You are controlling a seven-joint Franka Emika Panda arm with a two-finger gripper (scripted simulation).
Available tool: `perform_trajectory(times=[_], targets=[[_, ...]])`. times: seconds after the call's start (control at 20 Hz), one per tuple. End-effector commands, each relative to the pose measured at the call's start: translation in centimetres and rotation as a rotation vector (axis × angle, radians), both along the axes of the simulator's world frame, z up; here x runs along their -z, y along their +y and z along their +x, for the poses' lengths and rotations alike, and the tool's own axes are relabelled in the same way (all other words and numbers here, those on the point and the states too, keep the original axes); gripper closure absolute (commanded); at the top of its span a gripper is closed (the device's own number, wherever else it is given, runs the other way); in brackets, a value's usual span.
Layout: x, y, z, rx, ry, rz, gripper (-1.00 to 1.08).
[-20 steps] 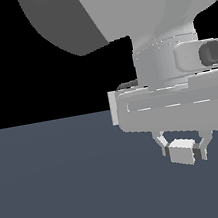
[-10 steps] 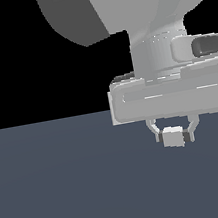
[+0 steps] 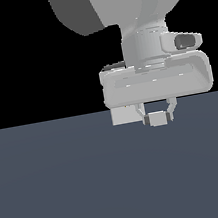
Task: Plug the charger into the wall socket.
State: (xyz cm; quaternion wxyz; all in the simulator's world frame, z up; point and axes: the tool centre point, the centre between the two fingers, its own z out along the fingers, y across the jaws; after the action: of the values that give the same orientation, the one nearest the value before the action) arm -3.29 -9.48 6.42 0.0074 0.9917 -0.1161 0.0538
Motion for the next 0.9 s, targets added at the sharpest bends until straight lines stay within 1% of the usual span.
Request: perform_trajectory(times=[0.0, 0.25, 0.45, 0.85], targets=[[-0.8, 0.5, 1.0, -0.079, 0.0, 0.0, 1.08], [-2.1, 1.5, 2.5, -0.208, 0.0, 0.001, 1.08], [-2.9, 2.2, 3.4, -0.283, 0.001, 0.001, 1.08], [-3.6, 3.1, 4.1, -0.359, 0.002, 0.002, 1.08]])
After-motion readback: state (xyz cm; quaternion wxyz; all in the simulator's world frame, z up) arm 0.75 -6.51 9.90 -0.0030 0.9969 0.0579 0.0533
